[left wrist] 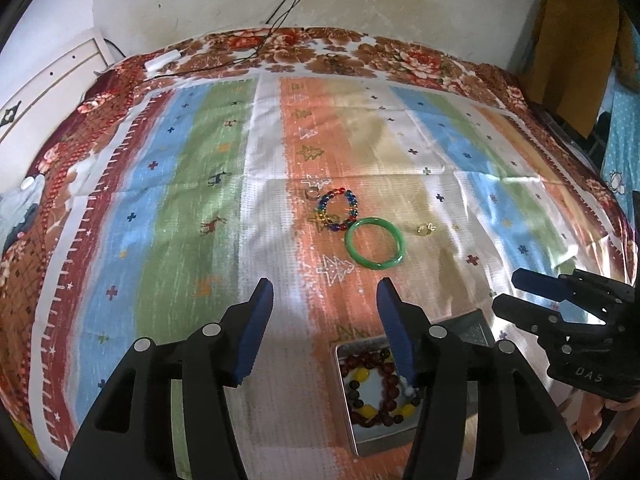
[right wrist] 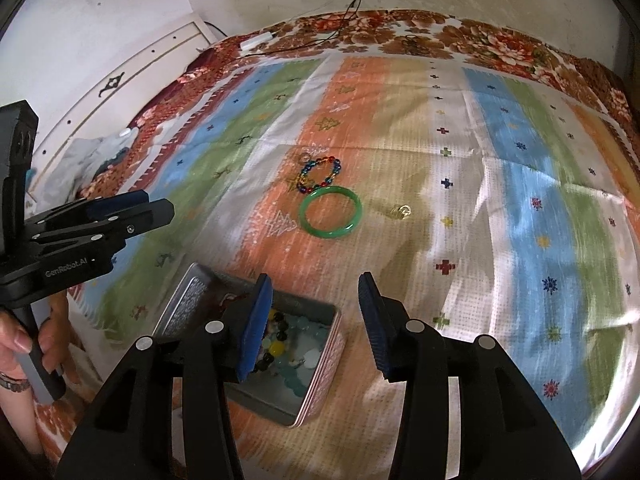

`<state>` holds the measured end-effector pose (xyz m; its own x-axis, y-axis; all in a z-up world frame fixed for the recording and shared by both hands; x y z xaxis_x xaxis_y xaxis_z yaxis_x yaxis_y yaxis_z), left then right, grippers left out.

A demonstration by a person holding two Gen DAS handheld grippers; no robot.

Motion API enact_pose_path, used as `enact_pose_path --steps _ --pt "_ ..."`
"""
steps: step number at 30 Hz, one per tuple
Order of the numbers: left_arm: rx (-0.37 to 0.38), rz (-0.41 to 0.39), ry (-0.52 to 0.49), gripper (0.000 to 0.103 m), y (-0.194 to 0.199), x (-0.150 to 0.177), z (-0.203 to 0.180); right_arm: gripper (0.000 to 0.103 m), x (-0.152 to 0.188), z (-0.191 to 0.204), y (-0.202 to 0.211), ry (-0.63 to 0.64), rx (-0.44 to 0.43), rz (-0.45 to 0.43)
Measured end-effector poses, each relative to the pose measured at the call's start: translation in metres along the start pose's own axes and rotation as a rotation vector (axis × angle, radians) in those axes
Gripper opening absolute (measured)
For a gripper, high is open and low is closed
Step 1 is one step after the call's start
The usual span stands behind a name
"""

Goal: Organize jewelry
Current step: 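Move both open tools forward to the multicolour bracelet and green bangle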

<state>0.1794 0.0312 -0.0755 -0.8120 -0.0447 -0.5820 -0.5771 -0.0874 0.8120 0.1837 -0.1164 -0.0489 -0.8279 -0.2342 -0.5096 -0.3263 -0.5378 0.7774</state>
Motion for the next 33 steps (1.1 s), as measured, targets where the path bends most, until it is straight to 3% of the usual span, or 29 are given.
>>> enact_pose_path --steps 33 --pt "-0.036 0.051 -0.062 0.056 -0.052 -0.038 -0.016 0.045 -0.038 -0.030 -0.040 -0.028 0.049 0.055"
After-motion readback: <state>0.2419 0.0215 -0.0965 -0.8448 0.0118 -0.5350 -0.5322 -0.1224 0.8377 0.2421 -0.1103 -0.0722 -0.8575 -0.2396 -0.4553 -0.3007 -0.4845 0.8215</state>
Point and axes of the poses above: each gripper's, at about its wrist camera, not at the fingertips, and y roughly against the way its jaws point, z to its left, x to its underside, the point moved 8 cm from there along -y, roughly the way its jaws point, and after that the axes turned 11 degrees about -x, right-handed, at the moved point
